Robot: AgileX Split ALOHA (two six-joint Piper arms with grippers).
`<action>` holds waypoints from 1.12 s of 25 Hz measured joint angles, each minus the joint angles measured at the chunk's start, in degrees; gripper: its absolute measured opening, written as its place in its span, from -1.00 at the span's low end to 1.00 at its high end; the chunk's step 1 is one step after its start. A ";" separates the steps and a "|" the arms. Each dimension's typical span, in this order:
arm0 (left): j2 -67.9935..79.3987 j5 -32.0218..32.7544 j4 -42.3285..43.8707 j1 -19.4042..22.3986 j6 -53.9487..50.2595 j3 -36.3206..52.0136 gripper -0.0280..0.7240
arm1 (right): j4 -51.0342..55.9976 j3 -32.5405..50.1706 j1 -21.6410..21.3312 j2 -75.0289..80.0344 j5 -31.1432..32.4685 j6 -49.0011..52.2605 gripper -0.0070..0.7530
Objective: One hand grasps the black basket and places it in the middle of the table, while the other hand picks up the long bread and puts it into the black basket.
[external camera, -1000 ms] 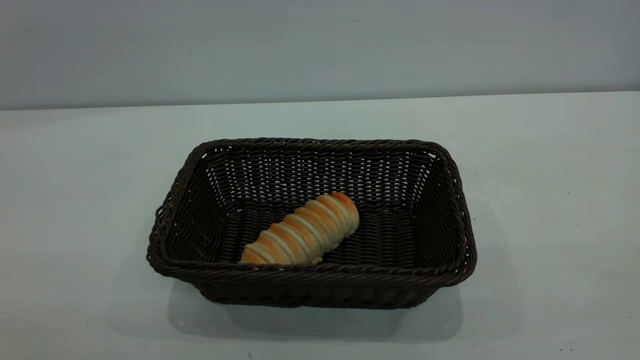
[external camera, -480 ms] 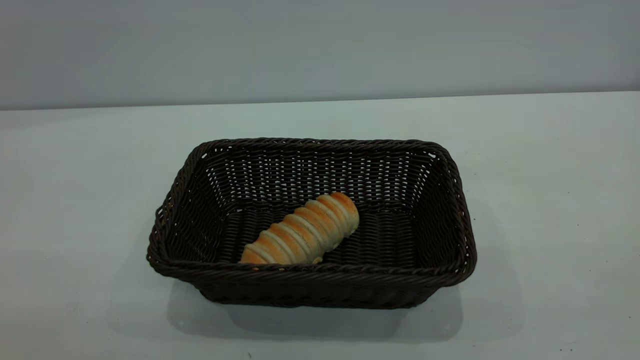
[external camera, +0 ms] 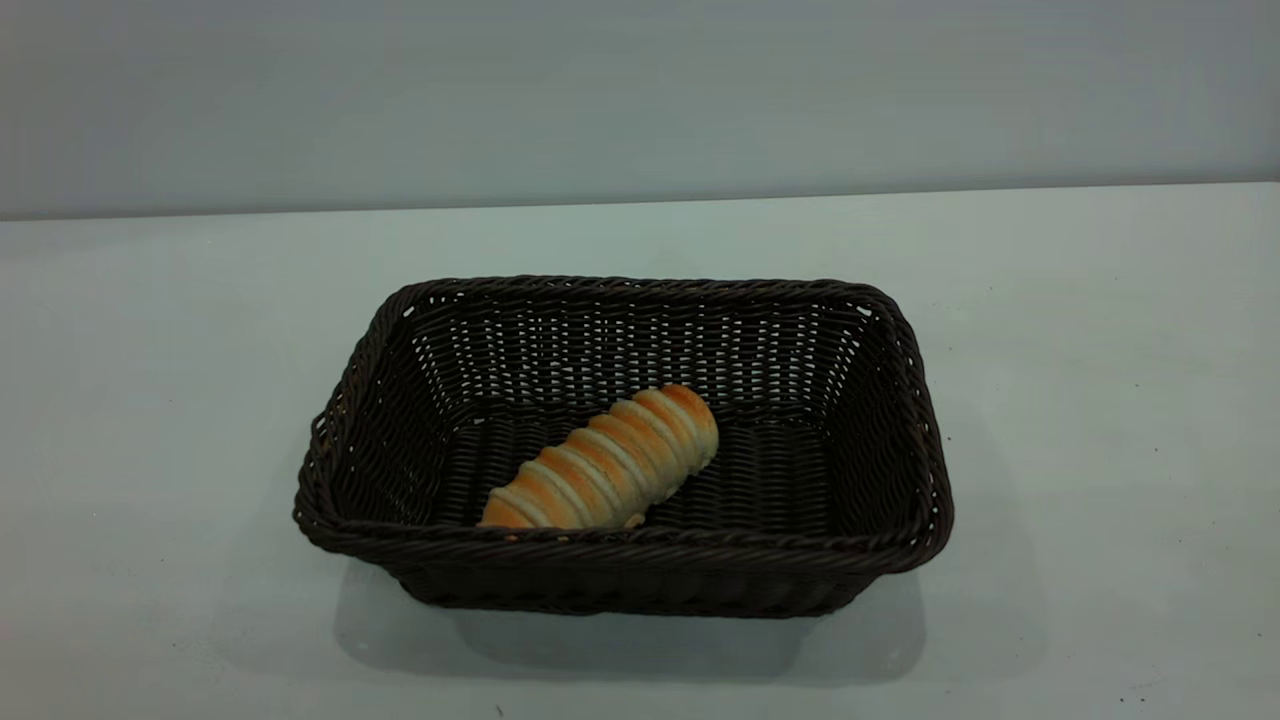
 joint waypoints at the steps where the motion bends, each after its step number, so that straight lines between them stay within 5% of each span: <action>1: -0.33 0.04 -0.06 1.42 0.00 0.00 0.49 | 0.00 0.00 -1.19 -0.09 0.00 0.00 0.28; 6: -4.21 0.19 -0.18 8.09 0.00 0.00 0.49 | 0.00 0.00 -10.26 -2.30 0.07 0.00 0.28; 11: -8.83 0.72 -0.23 10.54 0.00 0.00 0.49 | 0.00 0.00 -13.97 -4.81 0.20 0.00 0.28; 28: -9.11 0.77 -0.23 10.54 0.00 0.00 0.49 | 0.05 0.00 -14.81 -4.94 0.20 -0.02 0.28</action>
